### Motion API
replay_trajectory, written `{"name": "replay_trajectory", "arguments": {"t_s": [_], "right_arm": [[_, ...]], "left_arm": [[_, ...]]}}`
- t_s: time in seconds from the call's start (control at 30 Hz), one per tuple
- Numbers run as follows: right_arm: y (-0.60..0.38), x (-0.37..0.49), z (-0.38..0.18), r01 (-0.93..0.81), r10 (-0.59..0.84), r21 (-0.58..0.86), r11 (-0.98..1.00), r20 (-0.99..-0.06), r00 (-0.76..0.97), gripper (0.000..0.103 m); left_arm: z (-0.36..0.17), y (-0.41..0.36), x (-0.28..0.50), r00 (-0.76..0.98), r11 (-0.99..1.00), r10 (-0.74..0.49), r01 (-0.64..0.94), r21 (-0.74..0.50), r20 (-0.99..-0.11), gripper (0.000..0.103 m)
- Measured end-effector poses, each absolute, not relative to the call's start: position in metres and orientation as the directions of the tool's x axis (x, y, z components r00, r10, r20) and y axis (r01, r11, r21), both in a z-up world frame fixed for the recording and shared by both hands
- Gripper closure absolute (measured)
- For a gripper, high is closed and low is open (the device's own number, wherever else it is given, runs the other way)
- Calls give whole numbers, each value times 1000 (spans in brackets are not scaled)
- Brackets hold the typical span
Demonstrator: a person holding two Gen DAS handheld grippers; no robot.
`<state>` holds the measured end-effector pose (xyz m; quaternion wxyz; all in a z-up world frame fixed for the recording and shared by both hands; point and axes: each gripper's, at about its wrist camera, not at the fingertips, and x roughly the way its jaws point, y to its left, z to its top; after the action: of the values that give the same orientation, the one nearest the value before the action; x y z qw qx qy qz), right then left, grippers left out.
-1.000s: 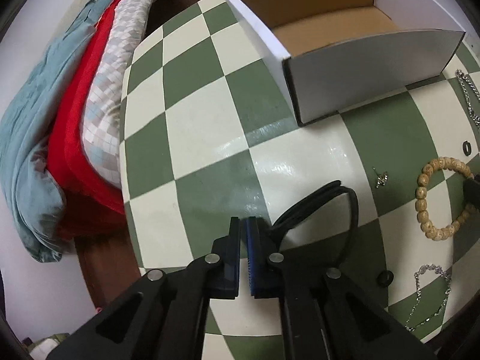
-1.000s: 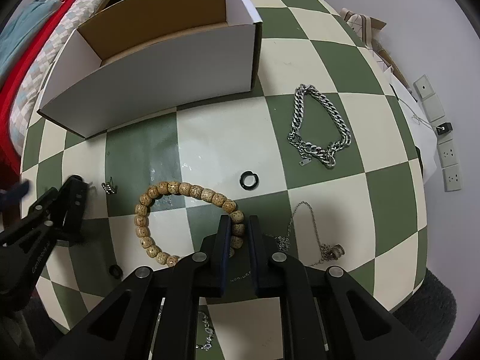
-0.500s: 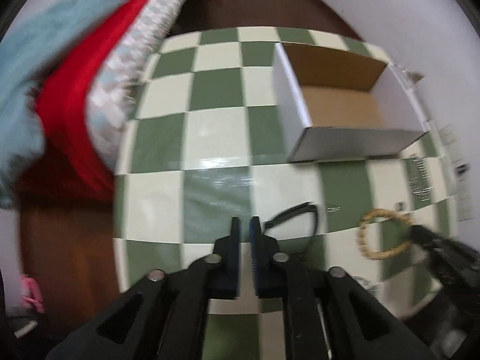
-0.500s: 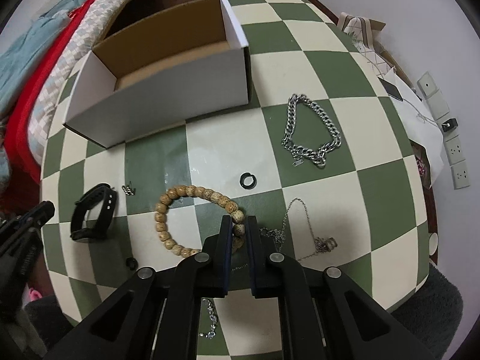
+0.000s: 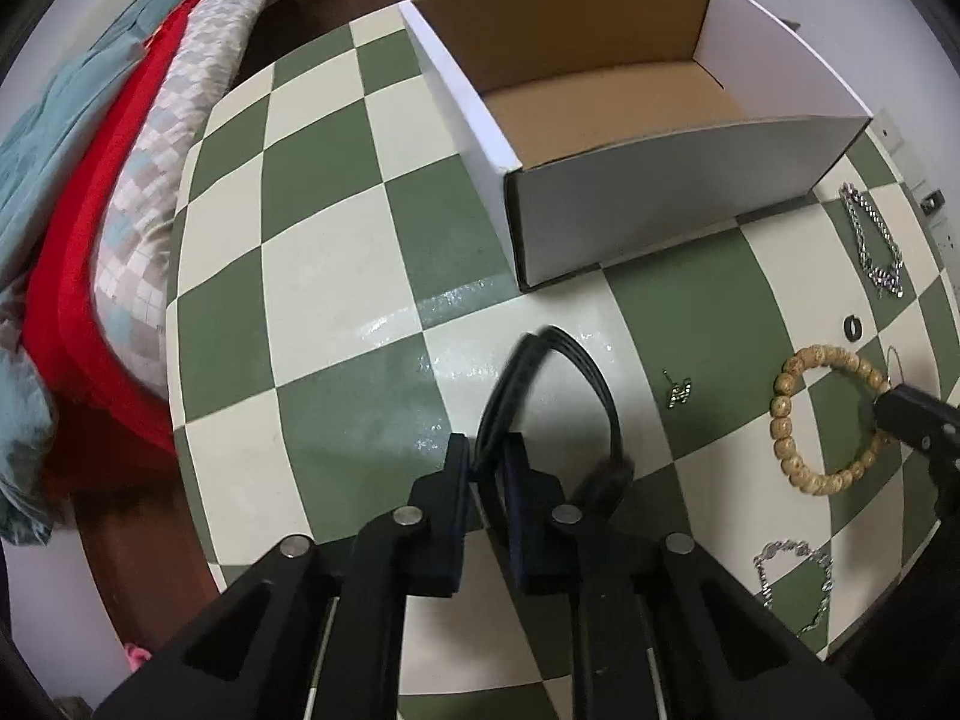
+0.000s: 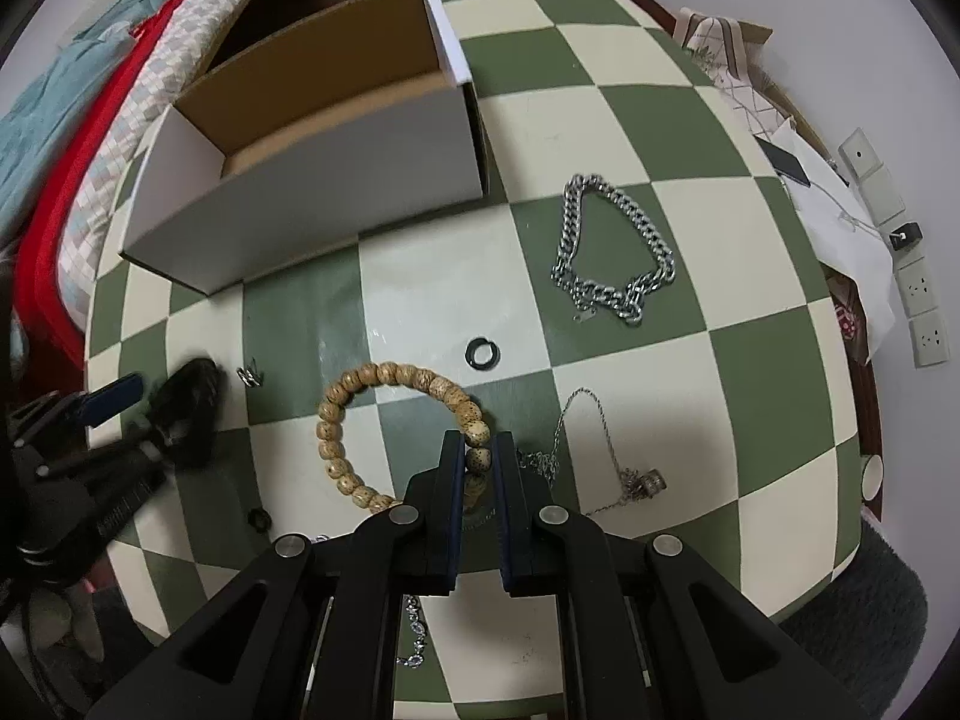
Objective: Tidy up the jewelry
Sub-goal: 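Carry the watch band and bead bracelet into the white box and release both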
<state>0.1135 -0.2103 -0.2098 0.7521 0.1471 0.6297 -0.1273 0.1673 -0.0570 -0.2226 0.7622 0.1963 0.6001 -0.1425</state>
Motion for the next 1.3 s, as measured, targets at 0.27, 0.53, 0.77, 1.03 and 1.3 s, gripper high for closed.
{"name": "replay_trajectory", "arguments": {"t_s": [0.27, 0.53, 0.77, 1.03, 1.3], "right_arm": [[-209, 110, -196, 366, -13, 74, 928, -973, 230, 94], [-200, 112, -145, 312, -17, 95, 945, -941, 337, 94], [-192, 117, -104, 267, -75, 37, 963, -914, 398, 94], [-198, 145, -58, 239, -124, -7, 971, -868, 480, 94], [-215, 214, -39, 206, -91, 16, 979, -862, 499, 94]], "left_arm": [[-194, -35, 144, 338, 938, 73, 298, 180, -938, 98], [-137, -36, 110, 427, 955, 57, 239, 174, -903, 98], [-95, -42, 129, 512, 956, 34, 235, 177, -859, 98], [-60, -62, 173, 551, 963, -8, 229, 142, -835, 98], [-87, -78, 248, 404, 970, -77, 242, 25, -912, 98]]}}
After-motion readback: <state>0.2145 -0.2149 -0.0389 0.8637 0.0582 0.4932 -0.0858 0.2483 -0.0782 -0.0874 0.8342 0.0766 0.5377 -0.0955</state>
